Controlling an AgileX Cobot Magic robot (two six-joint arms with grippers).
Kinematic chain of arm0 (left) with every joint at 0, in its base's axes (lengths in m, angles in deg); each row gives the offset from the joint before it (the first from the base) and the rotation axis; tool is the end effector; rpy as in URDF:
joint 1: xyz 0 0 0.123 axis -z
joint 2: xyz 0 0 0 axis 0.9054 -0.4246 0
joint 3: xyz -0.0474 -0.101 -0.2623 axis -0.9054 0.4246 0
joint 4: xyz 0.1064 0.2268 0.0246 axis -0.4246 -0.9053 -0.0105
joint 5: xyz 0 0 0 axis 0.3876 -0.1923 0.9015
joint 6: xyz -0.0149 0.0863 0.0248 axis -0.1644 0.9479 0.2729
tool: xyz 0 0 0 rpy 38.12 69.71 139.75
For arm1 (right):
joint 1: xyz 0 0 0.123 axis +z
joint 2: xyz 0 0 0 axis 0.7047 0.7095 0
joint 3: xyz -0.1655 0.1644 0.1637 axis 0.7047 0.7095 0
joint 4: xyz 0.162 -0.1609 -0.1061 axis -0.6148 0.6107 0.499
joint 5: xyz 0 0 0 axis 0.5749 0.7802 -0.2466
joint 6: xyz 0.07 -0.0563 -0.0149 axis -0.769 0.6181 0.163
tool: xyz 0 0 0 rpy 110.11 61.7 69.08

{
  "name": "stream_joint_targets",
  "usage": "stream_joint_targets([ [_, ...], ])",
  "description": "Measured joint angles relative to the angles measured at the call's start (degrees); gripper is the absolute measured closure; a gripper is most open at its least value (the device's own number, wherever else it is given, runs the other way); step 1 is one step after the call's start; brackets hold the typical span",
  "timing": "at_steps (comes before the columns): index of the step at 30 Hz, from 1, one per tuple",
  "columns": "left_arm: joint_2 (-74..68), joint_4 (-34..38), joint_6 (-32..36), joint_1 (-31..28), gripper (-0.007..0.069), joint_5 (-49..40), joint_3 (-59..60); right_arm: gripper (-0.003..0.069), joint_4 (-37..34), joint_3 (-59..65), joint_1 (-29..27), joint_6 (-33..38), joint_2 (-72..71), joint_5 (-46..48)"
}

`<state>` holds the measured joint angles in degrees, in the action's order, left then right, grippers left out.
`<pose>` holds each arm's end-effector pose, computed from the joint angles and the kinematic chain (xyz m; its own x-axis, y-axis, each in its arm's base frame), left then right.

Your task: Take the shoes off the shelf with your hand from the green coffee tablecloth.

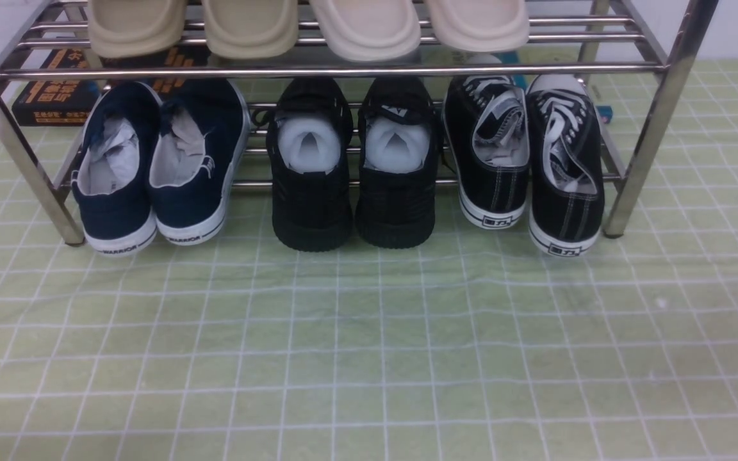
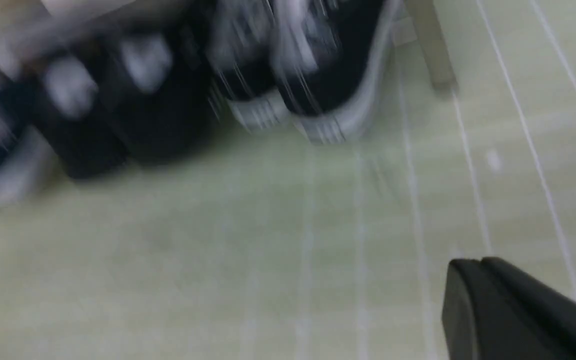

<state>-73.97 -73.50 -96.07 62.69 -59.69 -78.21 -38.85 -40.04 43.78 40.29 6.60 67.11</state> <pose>0.0518 0.0074 0.1744 -0.2808 -0.1006 -0.9545 -0.1205 0.9903 -0.0690 0.1035 0.0230 0.2933 -0.6713 0.2931 -0.6808 0.0051 0.9203 0.3911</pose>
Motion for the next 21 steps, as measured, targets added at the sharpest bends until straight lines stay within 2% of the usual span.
stream_joint_targets([
  [2, 0.00, 0.00, 0.00, 0.00, 0.0382, 0.00, 0.00, 0.0657, 1.23, -2.13, 0.00, 0.13, 3.59, 2.45],
  [4, 0.00, 0.00, 0.00, 0.00, 0.0382, 0.00, 0.00, 0.0655, 2.63, -6.80, 0.08, 2.28, 15.51, 8.25],
  [8, 0.00, 0.00, 0.00, 0.00, 0.0382, 0.00, 0.00, 0.0652, -4.27, -11.78, 3.08, 11.58, 27.88, 11.75],
  [10, 0.00, 0.00, 0.00, 0.00, 0.0382, 0.00, 0.00, 0.0651, -11.35, -15.10, 8.15, 17.85, 35.06, 12.92],
  [12, 0.00, 0.00, 0.00, 0.00, 0.0382, 0.00, 0.00, 0.0649, -13.55, -16.87, 11.19, 19.49, 38.34, 13.33],
  [13, 0.00, 0.00, 0.00, 0.00, 0.0382, 0.00, 0.00, 0.0648, -14.38, -20.27, 14.78, 20.41, 41.91, 13.56],
  [15, 0.00, 0.00, 0.00, 0.00, 0.0382, 0.00, 0.00, 0.0644, -13.65, -25.00, 18.92, 19.63, 46.13, 13.62],
  [19, 0.00, 0.00, 0.00, 0.00, 0.0382, 0.00, 0.00, 0.0624, -4.83, -37.72, 25.99, 12.60, 53.61, 13.74],
  [21, 0.00, 0.00, 0.00, 0.00, 0.0382, 0.00, 0.00, 0.0612, -1.22, -41.53, 27.49, 9.76, 55.27, 13.79],
])
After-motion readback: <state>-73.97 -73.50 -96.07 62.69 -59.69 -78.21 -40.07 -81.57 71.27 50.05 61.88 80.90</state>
